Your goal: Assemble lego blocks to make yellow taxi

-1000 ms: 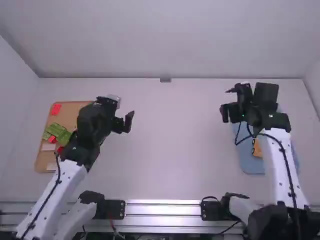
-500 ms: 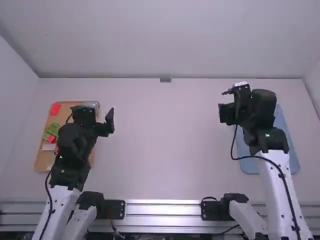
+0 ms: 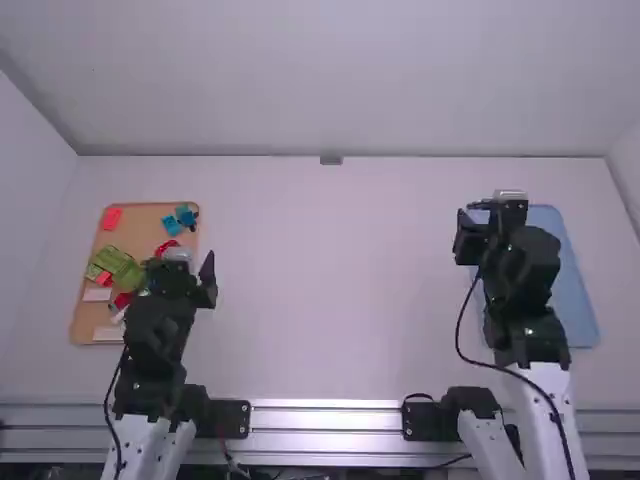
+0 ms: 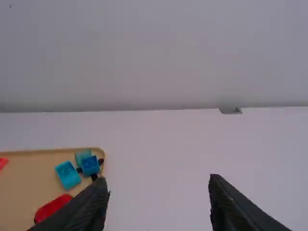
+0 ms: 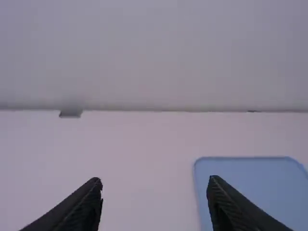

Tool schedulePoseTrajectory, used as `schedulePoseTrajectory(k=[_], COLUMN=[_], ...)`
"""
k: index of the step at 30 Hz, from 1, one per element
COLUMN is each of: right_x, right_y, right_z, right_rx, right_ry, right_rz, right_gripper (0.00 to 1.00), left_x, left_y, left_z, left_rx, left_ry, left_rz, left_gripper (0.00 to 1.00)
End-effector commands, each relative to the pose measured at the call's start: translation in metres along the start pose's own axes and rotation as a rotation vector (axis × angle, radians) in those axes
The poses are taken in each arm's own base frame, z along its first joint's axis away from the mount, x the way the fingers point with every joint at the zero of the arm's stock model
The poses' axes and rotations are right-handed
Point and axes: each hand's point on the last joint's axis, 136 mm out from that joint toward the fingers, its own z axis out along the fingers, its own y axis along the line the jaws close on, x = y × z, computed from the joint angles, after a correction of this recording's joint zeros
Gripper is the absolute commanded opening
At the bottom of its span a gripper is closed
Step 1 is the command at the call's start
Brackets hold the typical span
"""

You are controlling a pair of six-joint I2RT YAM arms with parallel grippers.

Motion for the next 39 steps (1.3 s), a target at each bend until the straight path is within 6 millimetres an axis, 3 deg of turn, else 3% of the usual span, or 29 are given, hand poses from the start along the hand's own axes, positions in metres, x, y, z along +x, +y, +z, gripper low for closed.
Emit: schedulePoseTrajectory(k=[1,7,12,15,24,32,39], right_x=[0.003,0.004,0.032,0.049,0.093,0.122,0.141], right_y=[-0.001,0.0,0.001,0.001,0.002,0.003,0.003], right_z=[-0.008,-0.024,-0.03,-0.032,-0.032,-0.028,-0.023], right_rx=[0.008,0.009,0.01,0.01,0.01,0.01,0.01], right_ry=[-0.045,-0.186,-0.194,-0.194,-0.194,-0.194,-0.194], right_rz=[0.026,0.023,0.023,0.023,0.023,0.023,0.023], right_gripper=[0.5,0.36,0.25,0.18,0.02,0.0,0.0], left_x=[0.013,0.047,0.07,0.06,0.06,0.06,0.06], left_y=[0.002,0.001,0.001,0.001,0.001,0.001,0.001], left_z=[-0.002,-0.004,-0.002,-0.005,-0.005,-0.005,-0.005], left_rx=[-0.007,-0.007,-0.007,-0.007,-0.007,-0.007,-0.007], left_ry=[-0.008,-0.008,-0.011,-0.057,-0.057,-0.057,-0.057], left_rz=[-0.003,-0.003,-0.003,-0.003,-0.003,-0.003,-0.003], left_gripper=[0.47,0.34,0.25,0.2,0.07,0.0,0.0])
